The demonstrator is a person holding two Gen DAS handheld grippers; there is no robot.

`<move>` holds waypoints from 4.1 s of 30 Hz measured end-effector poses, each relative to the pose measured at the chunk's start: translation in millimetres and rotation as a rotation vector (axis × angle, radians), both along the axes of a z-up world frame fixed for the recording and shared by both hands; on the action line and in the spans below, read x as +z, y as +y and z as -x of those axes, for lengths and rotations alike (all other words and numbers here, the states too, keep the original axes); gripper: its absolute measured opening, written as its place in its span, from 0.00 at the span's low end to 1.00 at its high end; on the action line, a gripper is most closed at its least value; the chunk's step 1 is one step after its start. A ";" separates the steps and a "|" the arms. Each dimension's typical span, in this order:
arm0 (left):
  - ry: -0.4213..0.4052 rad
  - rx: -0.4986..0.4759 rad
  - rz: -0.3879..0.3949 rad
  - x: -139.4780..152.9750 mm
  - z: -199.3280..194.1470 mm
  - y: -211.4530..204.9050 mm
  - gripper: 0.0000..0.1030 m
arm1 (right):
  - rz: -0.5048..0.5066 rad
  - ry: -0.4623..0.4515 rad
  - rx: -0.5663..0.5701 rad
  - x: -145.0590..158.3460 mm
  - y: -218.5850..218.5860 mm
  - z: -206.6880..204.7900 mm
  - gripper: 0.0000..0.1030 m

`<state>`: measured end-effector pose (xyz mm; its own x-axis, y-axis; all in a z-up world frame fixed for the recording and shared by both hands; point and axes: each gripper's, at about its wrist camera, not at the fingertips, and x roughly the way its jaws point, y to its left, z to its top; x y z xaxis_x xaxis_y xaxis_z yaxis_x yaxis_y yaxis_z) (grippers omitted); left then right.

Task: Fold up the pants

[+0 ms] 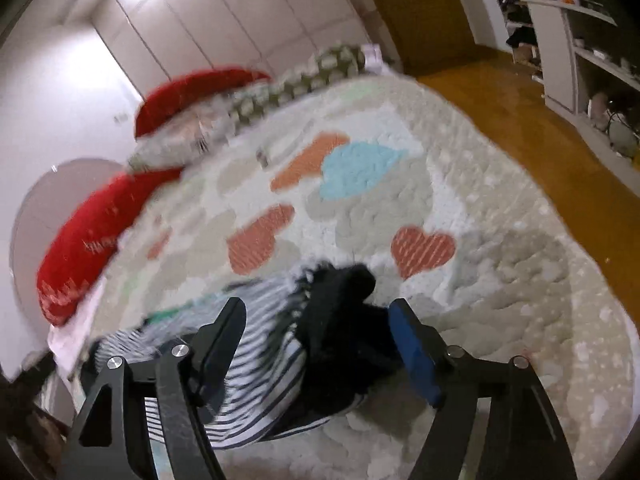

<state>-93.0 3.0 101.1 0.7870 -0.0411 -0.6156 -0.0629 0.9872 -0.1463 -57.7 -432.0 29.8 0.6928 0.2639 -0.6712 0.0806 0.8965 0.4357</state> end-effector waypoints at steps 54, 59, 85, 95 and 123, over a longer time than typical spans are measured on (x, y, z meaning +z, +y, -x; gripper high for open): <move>0.453 -0.919 0.015 -21.0 -152.0 -351.0 0.24 | -0.136 -0.082 -0.026 -3.3 -17.9 13.6 0.20; 0.341 -0.752 0.153 6.8 -133.5 -258.9 0.33 | -0.093 -0.163 0.126 30.6 27.8 18.5 0.20; 0.208 -0.002 0.347 -38.2 9.2 53.5 0.69 | 0.196 0.154 0.334 6.9 169.7 -45.7 0.23; 0.255 0.091 0.408 -59.5 12.4 74.2 0.69 | 0.021 0.037 0.408 54.1 167.7 -17.6 0.28; 0.196 0.115 0.565 -78.1 60.5 121.4 0.70 | 0.545 0.219 0.688 4.1 398.8 -29.0 0.24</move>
<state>-153.5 124.4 23.1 0.6803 -0.3250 -0.6569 -0.2435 0.7452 -0.6208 -28.7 -33.2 33.9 0.3415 0.1801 -0.9225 -0.5188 0.8545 -0.0252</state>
